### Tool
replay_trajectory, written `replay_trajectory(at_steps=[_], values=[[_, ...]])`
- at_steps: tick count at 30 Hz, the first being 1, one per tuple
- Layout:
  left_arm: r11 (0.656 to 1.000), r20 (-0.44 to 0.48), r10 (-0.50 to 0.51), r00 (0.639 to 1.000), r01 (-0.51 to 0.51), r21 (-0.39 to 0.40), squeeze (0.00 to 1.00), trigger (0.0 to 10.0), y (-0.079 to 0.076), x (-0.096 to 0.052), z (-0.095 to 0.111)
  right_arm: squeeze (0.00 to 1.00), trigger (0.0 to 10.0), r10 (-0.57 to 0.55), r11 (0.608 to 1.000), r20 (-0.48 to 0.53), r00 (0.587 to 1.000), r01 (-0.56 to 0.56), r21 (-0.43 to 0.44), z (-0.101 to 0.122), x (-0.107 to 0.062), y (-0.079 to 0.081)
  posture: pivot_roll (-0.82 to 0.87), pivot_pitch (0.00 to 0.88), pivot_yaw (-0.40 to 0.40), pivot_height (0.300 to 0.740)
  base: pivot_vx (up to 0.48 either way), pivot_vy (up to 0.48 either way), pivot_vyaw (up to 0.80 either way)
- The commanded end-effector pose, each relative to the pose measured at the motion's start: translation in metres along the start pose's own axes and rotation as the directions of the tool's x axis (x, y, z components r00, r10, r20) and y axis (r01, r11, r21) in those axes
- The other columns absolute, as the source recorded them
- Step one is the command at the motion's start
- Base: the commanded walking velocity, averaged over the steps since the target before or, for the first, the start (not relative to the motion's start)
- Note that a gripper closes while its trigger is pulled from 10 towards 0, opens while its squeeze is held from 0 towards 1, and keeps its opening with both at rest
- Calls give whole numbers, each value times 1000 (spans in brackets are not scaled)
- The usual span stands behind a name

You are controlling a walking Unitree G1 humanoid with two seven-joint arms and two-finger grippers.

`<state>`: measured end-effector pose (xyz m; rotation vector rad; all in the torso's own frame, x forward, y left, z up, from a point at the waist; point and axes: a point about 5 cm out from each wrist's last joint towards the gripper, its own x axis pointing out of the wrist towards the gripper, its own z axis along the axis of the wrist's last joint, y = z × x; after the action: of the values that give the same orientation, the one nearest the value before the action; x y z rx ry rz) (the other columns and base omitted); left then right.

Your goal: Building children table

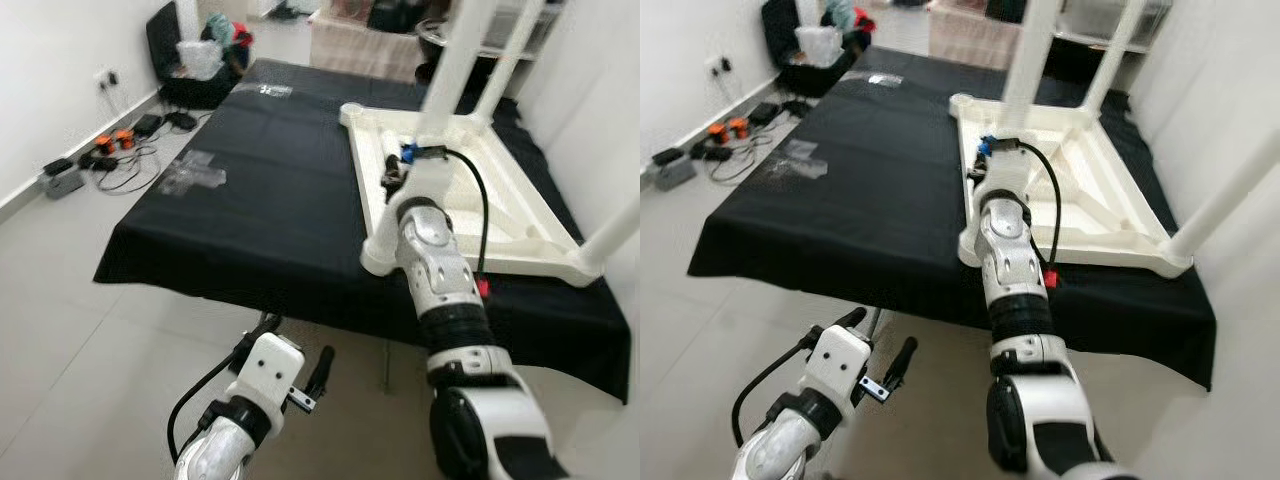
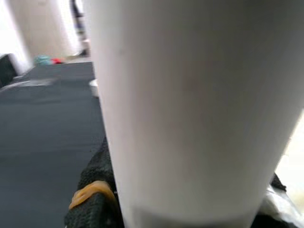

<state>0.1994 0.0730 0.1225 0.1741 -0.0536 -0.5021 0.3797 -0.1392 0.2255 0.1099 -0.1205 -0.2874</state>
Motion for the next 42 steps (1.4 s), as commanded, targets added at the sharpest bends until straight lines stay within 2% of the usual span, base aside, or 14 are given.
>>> replay_trajectory(at_steps=[1, 5, 6, 8, 9, 15, 16, 23, 25, 26, 28, 32, 37, 42], values=[[1000, -5, -14, 1000, 14, 1, 0, 10000, -3, 0, -2, 0, 0, -106, 994, -38, 994, 105, -19, -7, -6, -10, 57, 87, -108, 740, 0, 0, 0], [1000, -4, -12, 1000, 12, 3, 0, 10000, -3, 0, -2, 0, 0, -107, 994, -62, 992, 107, -12, -8, -11, -3, 57, 87, -108, 740, 0, 0, 0], [1000, -3, -11, 1000, 11, 4, 0, 10000, -3, 0, -2, 0, 10000, -64, 998, -68, 996, 65, 12, -8, -12, 3, 58, 78, -108, 740, 0, 0, 0], [1000, -4, -12, 1000, 12, 4, 0, 10000, -4, -1, -3, 0, 10000, -31, 999, -43, 999, 32, 10, -4, -14, 8, 56, 66, -106, 740, 0, 0, 0], [1000, -5, -13, 1000, 13, 4, 0, 10000, -4, -1, -3, 1000, 10000, -16, 1000, 0, 1000, 16, -10, 1, -15, 11, 56, 55, -103, 740, 0, 0, 0], [1000, -13, -14, 1000, 14, -1, 0, 10000, -4, -3, -6, 867, 10000, -24, 998, 99, 995, 30, -56, 20, -14, 9, 55, 57, -101, 740, 0, 0, 0], [1000, -14, -14, 1000, 14, -2, 0, 10000, -4, -3, -6, 0, 10000, -13, 998, 107, 994, 19, -63, 23, -13, 9, 55, 57, -101, 740, 0, 0, 0], [1000, -16, -16, 1000, 16, -4, 0, 10000, -4, -3, -7, 0, 10000, 251, 968, 78, 965, -251, -12, 26, -5, 21, 63, 55, -99, 740, 0, 0, 0], [1000, -15, -16, 1000, 15, -4, 0, 10000, -4, -3, -7, 0, 10000, 592, 800, 6, 806, -588, 120, 22, -2, 30, 65, 56, -99, 740, 0, 0, 0], [1000, -15, -16, 1000, 15, -4, 0, 10000, -4, -3, -7, 0, 10000, 592, 800, 6, 806, -588, 120, 22, -2, 30, 65, 56, -99, 740, 0, 0, 0], [1000, -9, -15, 1000, 15, -5, 0, 10000, -4, -2, -6, 0, 10000, 762, 647, -9, 648, -760, 69, 22, -4, 27, 65, 50, -104, 740, 0, 0, 0], [1000, -6, -15, 1000, 15, -6, 0, 10000, -4, -2, -6, 0, 10000, 795, 606, -26, 606, -795, 15, 21, -5, 26, 65, 50, -104, 740, 0, 0, 0], [1000, -4, -10, 1000, 10, -4, 0, 10000, -4, -3, -5, 0, 10000, 954, 294, 23, 300, -946, 135, 20, -15, 32, 76, 51, -109, 740, 0, 0, 0], [1000, -3, -9, 1000, 9, -4, 0, 10000, -4, -3, -5, 0, 10000, 974, 226, 11, 228, -968, 110, 15, -15, 40, 76, 51, -109, 740, 0, 0, 0]])
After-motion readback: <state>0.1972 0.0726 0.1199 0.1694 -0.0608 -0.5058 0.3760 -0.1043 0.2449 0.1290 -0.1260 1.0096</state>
